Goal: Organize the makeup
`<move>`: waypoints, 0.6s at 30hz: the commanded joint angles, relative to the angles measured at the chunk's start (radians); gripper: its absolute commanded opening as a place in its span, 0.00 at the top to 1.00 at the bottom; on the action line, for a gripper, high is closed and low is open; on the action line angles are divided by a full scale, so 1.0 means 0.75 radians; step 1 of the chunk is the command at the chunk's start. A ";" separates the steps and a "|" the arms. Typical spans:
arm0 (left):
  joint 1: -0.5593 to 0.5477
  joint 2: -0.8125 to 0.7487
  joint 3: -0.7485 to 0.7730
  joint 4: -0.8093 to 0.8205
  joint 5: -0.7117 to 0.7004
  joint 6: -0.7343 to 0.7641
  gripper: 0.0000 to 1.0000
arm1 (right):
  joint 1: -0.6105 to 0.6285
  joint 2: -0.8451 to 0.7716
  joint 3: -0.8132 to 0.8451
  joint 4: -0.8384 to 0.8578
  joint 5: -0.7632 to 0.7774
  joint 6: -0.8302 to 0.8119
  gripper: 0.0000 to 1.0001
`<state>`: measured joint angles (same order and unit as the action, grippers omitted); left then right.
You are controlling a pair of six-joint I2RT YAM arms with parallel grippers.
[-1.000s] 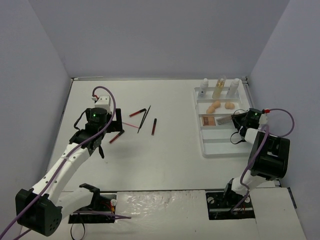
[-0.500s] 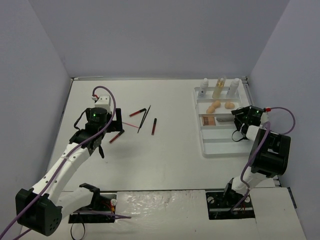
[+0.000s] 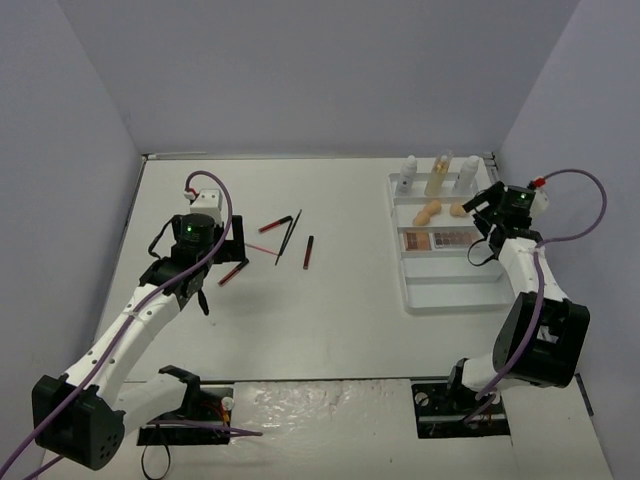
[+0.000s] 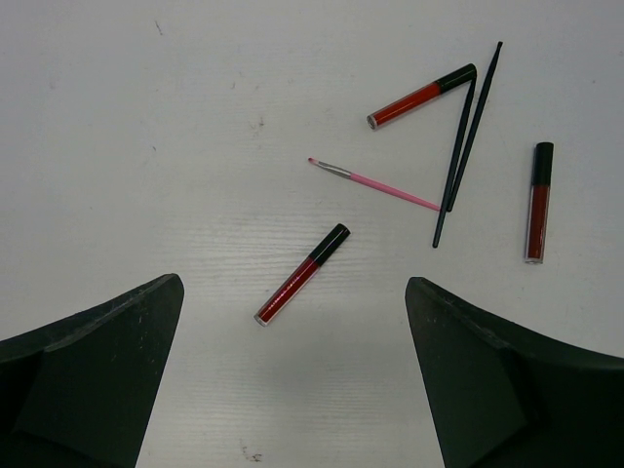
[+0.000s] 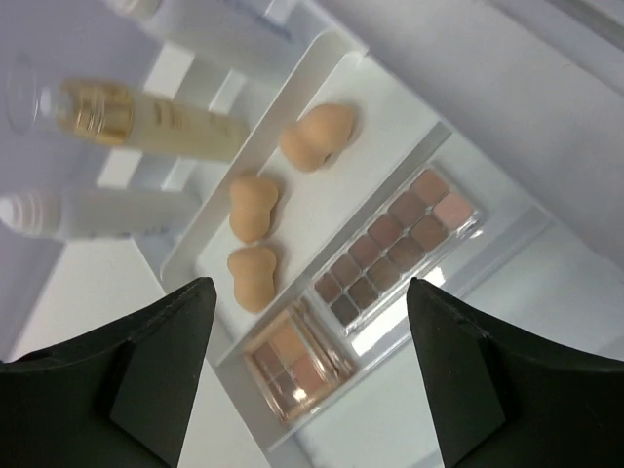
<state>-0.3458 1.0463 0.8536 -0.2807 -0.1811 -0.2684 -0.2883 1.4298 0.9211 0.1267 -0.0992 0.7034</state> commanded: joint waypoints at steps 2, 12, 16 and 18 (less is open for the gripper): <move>-0.005 0.006 0.063 0.076 -0.008 0.018 0.03 | 0.350 -0.033 0.203 -0.164 0.123 -0.309 0.24; -0.003 0.027 0.058 0.068 -0.052 0.006 0.03 | 1.133 0.283 0.378 -0.220 0.449 -0.316 0.24; -0.003 0.037 0.060 0.061 -0.078 0.007 0.03 | 1.268 0.473 0.516 -0.221 0.507 -0.311 0.24; -0.003 0.039 0.060 0.059 -0.091 0.008 0.03 | 1.310 0.571 0.593 -0.221 0.511 -0.308 0.25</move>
<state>-0.3458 1.0740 0.8536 -0.2810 -0.2070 -0.2687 0.6303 1.7590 1.2398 -0.0503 0.1987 0.4742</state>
